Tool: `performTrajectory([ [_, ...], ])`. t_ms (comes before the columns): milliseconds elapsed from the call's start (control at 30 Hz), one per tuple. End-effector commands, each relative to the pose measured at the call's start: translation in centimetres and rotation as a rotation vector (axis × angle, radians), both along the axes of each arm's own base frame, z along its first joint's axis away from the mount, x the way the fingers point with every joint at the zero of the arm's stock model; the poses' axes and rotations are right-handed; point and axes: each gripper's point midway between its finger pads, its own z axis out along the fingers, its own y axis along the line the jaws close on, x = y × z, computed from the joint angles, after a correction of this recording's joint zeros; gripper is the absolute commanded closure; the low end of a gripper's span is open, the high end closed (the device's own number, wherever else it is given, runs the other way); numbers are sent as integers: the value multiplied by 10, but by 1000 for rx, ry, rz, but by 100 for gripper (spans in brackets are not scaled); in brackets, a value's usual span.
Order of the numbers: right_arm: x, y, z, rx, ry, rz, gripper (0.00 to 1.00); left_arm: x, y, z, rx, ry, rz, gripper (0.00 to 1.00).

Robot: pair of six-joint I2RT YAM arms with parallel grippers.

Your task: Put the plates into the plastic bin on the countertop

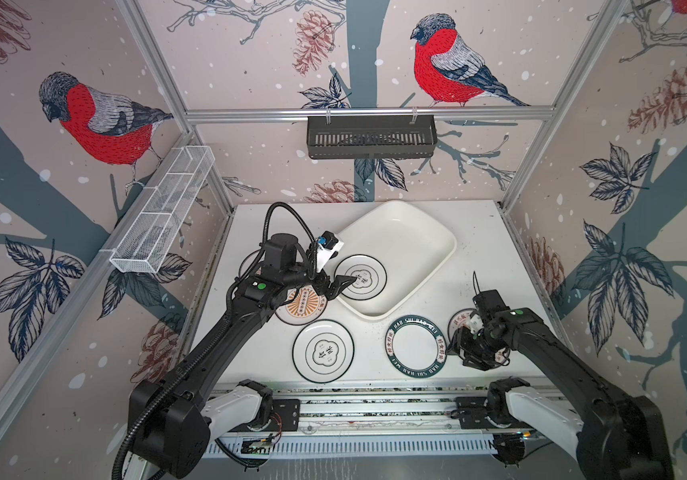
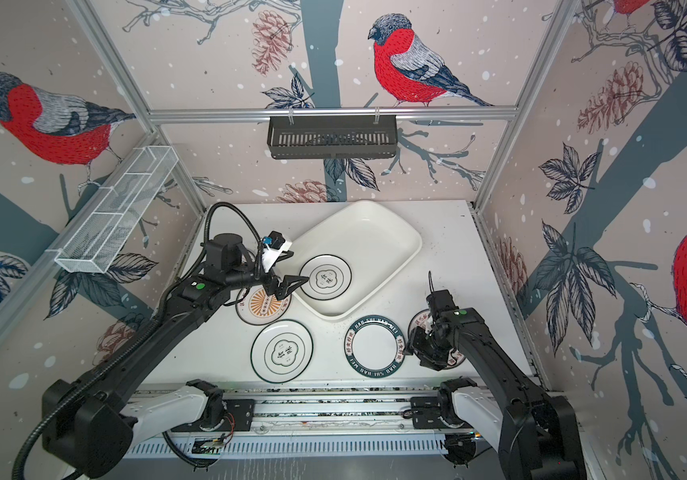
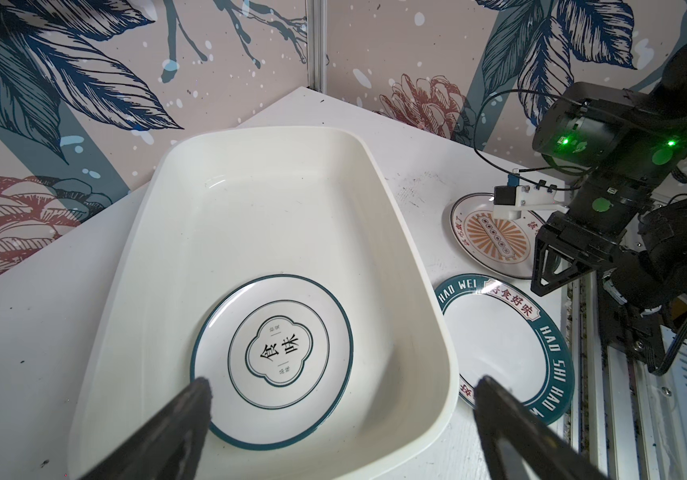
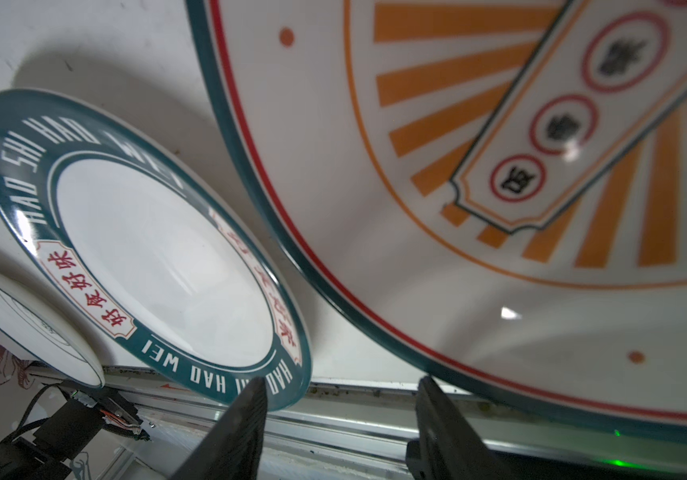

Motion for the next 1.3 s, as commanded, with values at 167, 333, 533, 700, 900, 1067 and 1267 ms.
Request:
performTrajectory([
  [167, -10, -3, -2, -19, 34, -16, 39, 3, -6, 6, -22, -37, -25, 3],
  [333, -19, -9, -11, -45, 90, -2, 38, 1, -6, 6, -19, -44, -31, 3],
  [533, -9, -12, -12, -68, 74, -28, 37, 3, -6, 7, -20, -43, -32, 3],
  [700, 7, -22, -9, -105, 27, -63, 37, 3, -10, 14, -41, -42, -37, 3],
  [900, 17, -30, -14, -129, 25, -69, 37, 4, -11, 17, -30, -50, -45, 3],
  [1067, 32, -36, -13, -144, -12, -102, 36, 6, -14, 22, -54, -42, -47, 3],
  [1267, 49, -51, -11, -167, -60, -175, 36, 7, -18, 31, -56, -36, -62, 3],
])
